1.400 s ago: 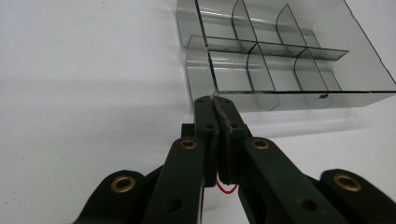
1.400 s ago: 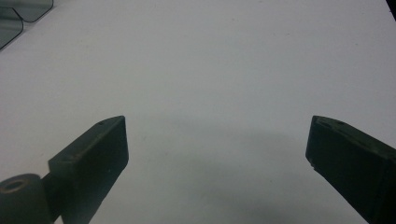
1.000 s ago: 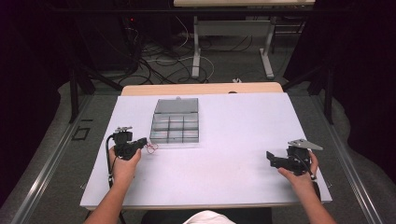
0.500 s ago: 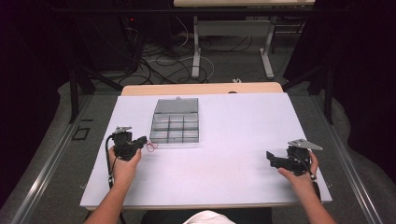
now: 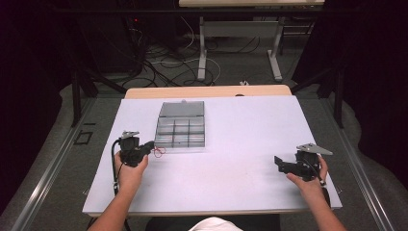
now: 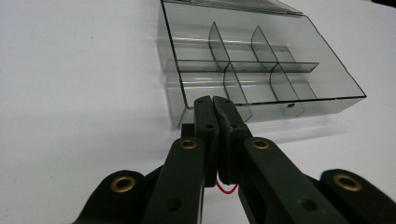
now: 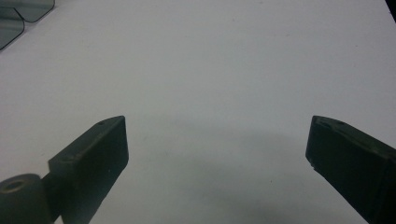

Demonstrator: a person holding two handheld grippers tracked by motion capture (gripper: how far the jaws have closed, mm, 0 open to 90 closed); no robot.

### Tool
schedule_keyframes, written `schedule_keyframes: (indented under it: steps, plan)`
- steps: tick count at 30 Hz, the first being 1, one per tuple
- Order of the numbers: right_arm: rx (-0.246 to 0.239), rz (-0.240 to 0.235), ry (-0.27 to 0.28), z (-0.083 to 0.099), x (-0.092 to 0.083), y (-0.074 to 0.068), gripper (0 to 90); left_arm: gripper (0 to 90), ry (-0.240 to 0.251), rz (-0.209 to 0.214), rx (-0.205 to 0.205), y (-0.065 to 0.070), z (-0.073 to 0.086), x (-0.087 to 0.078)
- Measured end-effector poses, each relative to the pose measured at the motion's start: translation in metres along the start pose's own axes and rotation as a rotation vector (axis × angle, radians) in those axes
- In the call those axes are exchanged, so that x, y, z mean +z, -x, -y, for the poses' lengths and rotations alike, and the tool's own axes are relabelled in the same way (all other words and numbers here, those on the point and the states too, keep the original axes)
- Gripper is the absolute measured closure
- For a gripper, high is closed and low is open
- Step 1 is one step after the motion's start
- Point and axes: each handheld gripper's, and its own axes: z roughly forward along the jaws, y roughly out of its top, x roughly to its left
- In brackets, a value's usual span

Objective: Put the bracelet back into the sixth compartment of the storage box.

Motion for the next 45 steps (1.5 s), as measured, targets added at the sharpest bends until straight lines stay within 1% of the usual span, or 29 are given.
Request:
schedule_keyframes:
  steps: [1, 10, 13, 14, 15, 19, 22, 23, 26, 28, 32, 38, 39, 41, 42, 44, 45]
  plan:
    - [0.001, 0.0, -0.001, 0.0, 0.0, 0.0, 5.4, 89.8, -0.008, 0.003, 0.003, 0.001, 0.0, 0.0]
    - [-0.003, 0.0, 0.001, 0.0, 0.0, 0.0, 5.4, 89.8, -0.005, 0.018, 0.016, 0.008, 0.002, 0.0]
    - [-0.003, 0.0, 0.001, 0.0, 0.0, 0.0, 5.4, 89.8, -0.016, 0.022, 0.025, 0.009, 0.002, 0.0]
    - [-0.003, 0.0, 0.001, 0.0, 0.0, 0.0, 5.4, 89.7, -0.011, 0.024, 0.026, 0.01, 0.002, 0.001]
    - [-0.004, 0.0, 0.001, 0.0, 0.0, 0.0, 5.4, 89.7, -0.017, 0.024, 0.029, 0.011, 0.002, 0.001]
    - [-0.003, 0.0, 0.001, 0.0, 0.0, 0.0, 5.4, 89.8, -0.015, 0.033, 0.031, 0.015, 0.004, 0.002]
    - [0.0, -0.003, -0.001, 0.0, 0.0, 0.0, 5.4, 89.8, -0.02, 0.04, 0.042, 0.017, 0.004, 0.002]
    - [0.0, -0.003, -0.001, 0.0, 0.0, -0.001, 5.4, 89.8, -0.022, 0.041, 0.037, 0.018, 0.005, 0.003]
    - [0.0, -0.003, -0.001, 0.0, 0.0, 0.0, 5.4, 89.8, -0.023, 0.045, 0.046, 0.02, 0.005, 0.003]
    - [0.0, -0.004, 0.0, 0.0, 0.0, -0.001, 5.4, 89.8, -0.032, 0.049, 0.046, 0.021, 0.006, 0.003]
    - [0.005, -0.005, -0.001, 0.0, 0.0, -0.001, 5.4, 89.8, -0.029, 0.053, 0.044, 0.024, 0.007, 0.004]
    - [0.005, -0.007, -0.001, 0.0, 0.0, -0.001, 5.4, 89.8, -0.036, 0.06, 0.059, 0.028, 0.008, 0.005]
    - [0.005, -0.007, -0.001, 0.0, 0.0, -0.001, 5.4, 89.8, -0.034, 0.062, 0.057, 0.029, 0.008, 0.005]
    - [0.005, -0.007, -0.001, 0.0, 0.0, -0.001, 5.4, 89.8, -0.04, 0.069, 0.07, 0.03, 0.009, 0.005]
    - [0.005, -0.007, -0.002, 0.0, 0.0, -0.001, 5.4, 89.8, -0.04, 0.071, 0.066, 0.031, 0.009, 0.005]
    - [0.001, -0.007, -0.001, 0.001, 0.0, -0.001, 5.4, 89.8, -0.042, 0.076, 0.072, 0.033, 0.009, 0.005]
    - [0.002, -0.007, -0.001, 0.001, 0.0, -0.001, 5.4, 89.8, -0.038, 0.076, 0.067, 0.034, 0.009, 0.005]
